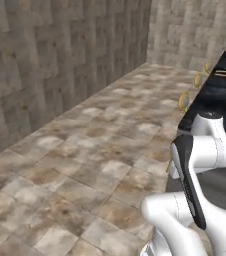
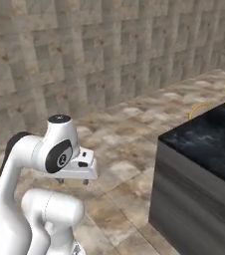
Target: Pick up the metallic utensils from the counter and place them in the open drawer. Make sure not to pick up any wooden utensils.
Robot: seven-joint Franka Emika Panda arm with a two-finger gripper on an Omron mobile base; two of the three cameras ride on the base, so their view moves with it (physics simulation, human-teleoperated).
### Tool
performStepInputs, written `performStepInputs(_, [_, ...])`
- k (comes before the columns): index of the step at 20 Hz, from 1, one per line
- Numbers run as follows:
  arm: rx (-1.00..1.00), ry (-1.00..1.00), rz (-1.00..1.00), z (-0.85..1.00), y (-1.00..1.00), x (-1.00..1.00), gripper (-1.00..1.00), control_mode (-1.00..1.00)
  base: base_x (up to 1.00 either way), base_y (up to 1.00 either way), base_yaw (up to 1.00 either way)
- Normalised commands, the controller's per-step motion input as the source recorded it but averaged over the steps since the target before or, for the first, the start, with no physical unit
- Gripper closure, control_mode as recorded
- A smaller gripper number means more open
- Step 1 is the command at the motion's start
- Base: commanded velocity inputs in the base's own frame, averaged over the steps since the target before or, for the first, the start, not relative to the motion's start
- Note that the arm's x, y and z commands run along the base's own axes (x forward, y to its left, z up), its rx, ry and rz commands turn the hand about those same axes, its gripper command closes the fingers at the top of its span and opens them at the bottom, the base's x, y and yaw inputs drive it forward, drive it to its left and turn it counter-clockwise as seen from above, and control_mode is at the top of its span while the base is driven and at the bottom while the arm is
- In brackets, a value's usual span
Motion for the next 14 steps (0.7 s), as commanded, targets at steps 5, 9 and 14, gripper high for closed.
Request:
performStepInputs(5, [0.0, 0.0, 0.0, 0.0, 0.0, 0.0, -1.0, 1.0, 0.7, 0.86, -0.61])
performStepInputs(9, [0.0, 0.0, 0.0, 0.0, 0.0, 0.0, -1.0, 1.0, 0.68, 1.0, -0.3])
performStepInputs(14, [0.0, 0.0, 0.0, 0.0, 0.0, 0.0, -1.0, 1.0, 0.83, 1.0, -0.26])
